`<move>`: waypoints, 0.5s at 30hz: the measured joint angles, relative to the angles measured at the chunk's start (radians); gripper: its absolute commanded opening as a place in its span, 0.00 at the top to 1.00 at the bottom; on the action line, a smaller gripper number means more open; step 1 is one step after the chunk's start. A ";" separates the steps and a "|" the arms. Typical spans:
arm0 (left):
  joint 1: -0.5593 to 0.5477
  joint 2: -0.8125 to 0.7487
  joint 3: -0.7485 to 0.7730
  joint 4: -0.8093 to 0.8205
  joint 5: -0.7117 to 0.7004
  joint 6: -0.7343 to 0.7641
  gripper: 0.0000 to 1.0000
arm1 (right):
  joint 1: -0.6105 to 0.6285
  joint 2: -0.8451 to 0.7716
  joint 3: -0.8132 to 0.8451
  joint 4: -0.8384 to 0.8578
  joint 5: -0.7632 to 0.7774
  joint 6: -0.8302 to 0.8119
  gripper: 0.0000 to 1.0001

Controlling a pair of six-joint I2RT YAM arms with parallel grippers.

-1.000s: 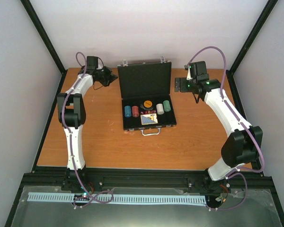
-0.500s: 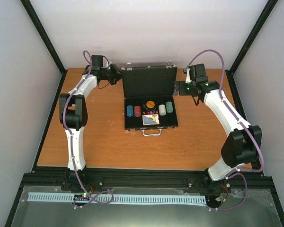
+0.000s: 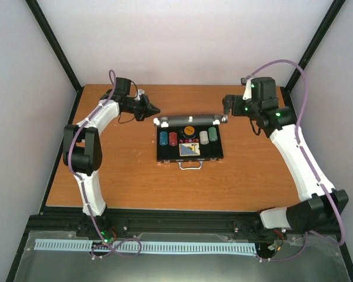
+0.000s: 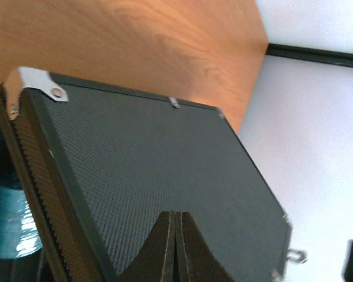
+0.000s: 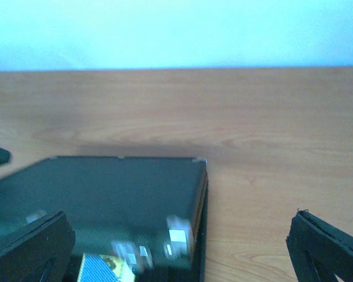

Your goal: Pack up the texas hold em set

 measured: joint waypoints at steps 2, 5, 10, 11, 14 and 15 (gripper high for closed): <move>0.000 -0.001 0.000 -0.051 -0.010 0.041 0.99 | 0.000 -0.043 0.017 -0.005 -0.014 0.000 0.00; 0.000 -0.001 0.000 -0.107 -0.027 0.086 0.99 | -0.001 -0.095 0.020 -0.015 -0.036 -0.005 0.01; 0.000 0.021 0.051 -0.183 -0.050 0.129 0.99 | -0.001 -0.079 0.017 -0.044 -0.084 -0.006 0.03; 0.000 0.031 0.075 -0.195 -0.056 0.137 0.99 | -0.001 -0.064 0.011 -0.048 -0.095 0.000 0.02; 0.002 0.077 0.181 -0.209 -0.074 0.148 0.99 | -0.002 -0.026 -0.027 -0.051 -0.109 0.032 0.02; 0.004 0.094 0.214 -0.209 -0.076 0.147 0.99 | -0.002 -0.014 -0.043 -0.052 -0.103 0.047 0.01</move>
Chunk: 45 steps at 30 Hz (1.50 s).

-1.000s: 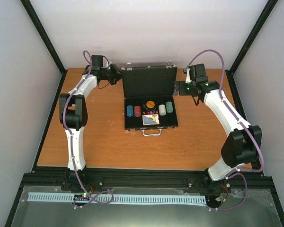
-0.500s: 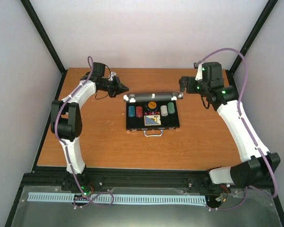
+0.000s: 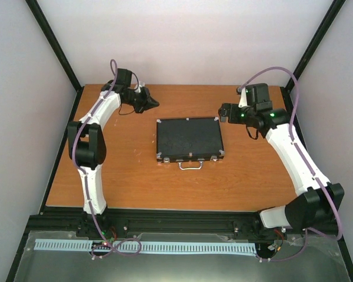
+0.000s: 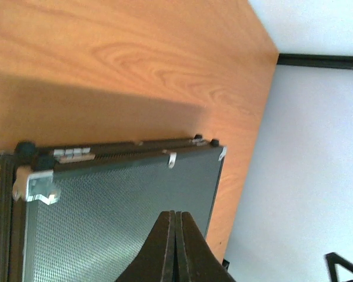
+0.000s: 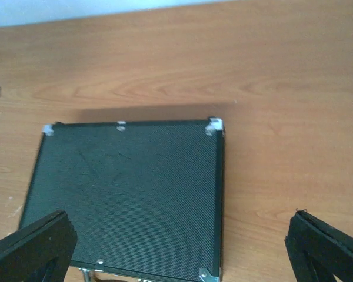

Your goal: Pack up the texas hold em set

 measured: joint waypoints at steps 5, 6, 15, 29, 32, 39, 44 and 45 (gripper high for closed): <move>0.007 0.088 0.125 0.005 -0.005 -0.009 0.99 | -0.003 0.094 -0.017 0.009 0.058 0.072 0.00; 0.009 0.100 0.134 0.006 -0.009 -0.009 0.99 | -0.005 0.124 -0.013 0.011 0.059 0.083 0.00; 0.033 0.120 0.100 0.009 -0.019 -0.006 0.99 | -0.010 0.346 0.013 0.087 -0.069 0.177 0.00; 0.098 0.078 -0.071 -0.021 -0.020 0.090 0.99 | -0.058 0.672 0.235 0.093 -0.088 0.136 0.00; 0.110 0.054 -0.105 -0.030 -0.021 0.105 0.99 | -0.071 0.752 0.333 0.080 -0.116 0.110 0.00; 0.122 0.019 -0.123 -0.043 -0.026 0.137 0.99 | -0.075 0.883 0.463 0.055 -0.327 0.074 0.02; 0.123 0.014 -0.123 -0.051 -0.031 0.153 0.99 | -0.087 0.885 0.443 0.070 -0.425 0.084 0.04; 0.124 0.014 -0.123 -0.052 -0.031 0.154 0.99 | -0.089 0.882 0.432 0.080 -0.440 0.087 0.04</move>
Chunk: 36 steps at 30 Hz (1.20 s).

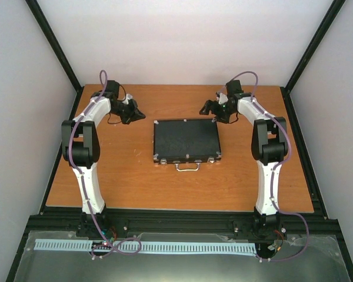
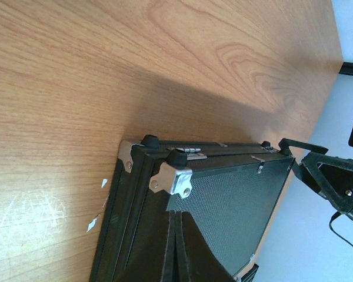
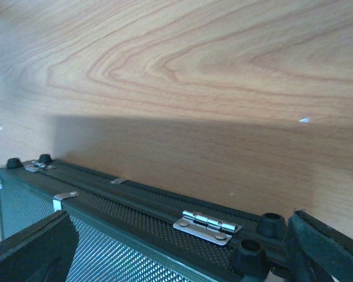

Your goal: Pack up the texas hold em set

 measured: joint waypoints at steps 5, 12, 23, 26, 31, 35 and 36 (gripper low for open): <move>0.009 0.003 0.006 -0.006 0.000 0.003 0.99 | 0.008 -0.005 -0.025 0.019 -0.083 0.013 0.05; 0.013 0.062 0.098 -0.014 0.000 0.003 0.99 | 0.097 0.086 0.117 -0.012 -0.164 0.018 0.05; 0.014 0.150 0.140 -0.022 -0.014 0.009 0.99 | 0.123 0.063 0.172 -0.039 -0.027 0.000 0.05; 0.014 0.150 0.111 -0.021 -0.023 0.022 0.99 | 0.122 -0.037 0.133 -0.034 0.080 -0.019 0.06; 0.014 0.146 0.008 -0.013 -0.043 0.037 0.99 | 0.132 -0.212 0.093 -0.034 0.129 -0.061 0.10; 0.015 0.145 -0.074 0.017 -0.062 0.045 0.99 | 0.203 -0.388 -0.109 -0.014 0.103 -0.079 0.11; 0.015 0.144 -0.085 0.024 -0.059 0.048 0.99 | 0.225 -0.417 -0.158 -0.008 0.092 -0.079 0.13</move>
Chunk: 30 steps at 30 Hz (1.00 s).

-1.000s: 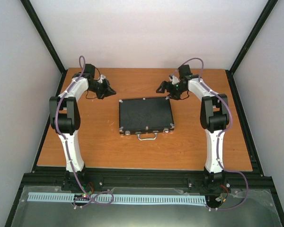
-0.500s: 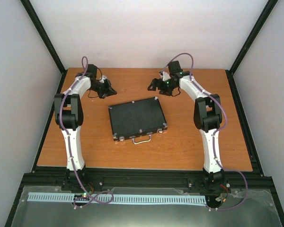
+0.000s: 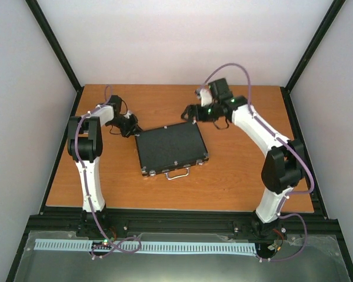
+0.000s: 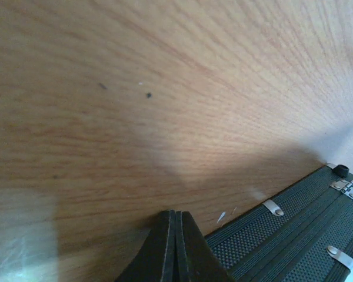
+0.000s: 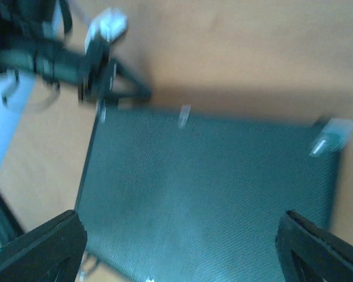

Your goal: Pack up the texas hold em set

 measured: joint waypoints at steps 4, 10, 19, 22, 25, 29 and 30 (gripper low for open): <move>0.002 -0.025 -0.044 0.033 -0.002 0.011 0.99 | 0.099 -0.094 -0.225 0.008 -0.050 0.007 0.19; 0.004 -0.034 -0.066 0.056 0.006 0.039 0.99 | 0.182 -0.215 -0.414 -0.015 -0.104 0.042 0.38; 0.003 0.032 0.057 0.001 -0.019 0.092 0.99 | 0.321 -0.333 -0.562 0.071 -0.128 0.240 0.42; 0.003 0.063 0.108 -0.001 -0.022 0.093 0.99 | 0.406 -0.293 -0.578 0.108 -0.119 0.320 0.46; 0.003 0.080 0.132 0.000 -0.015 0.093 0.99 | 0.471 -0.203 -0.544 0.141 -0.106 0.390 0.50; 0.003 0.098 0.161 -0.001 -0.016 0.093 0.99 | 0.507 -0.043 -0.444 0.163 -0.081 0.476 0.53; 0.003 0.101 0.164 -0.001 -0.015 0.093 0.99 | 0.507 -0.015 -0.422 0.169 -0.076 0.498 0.54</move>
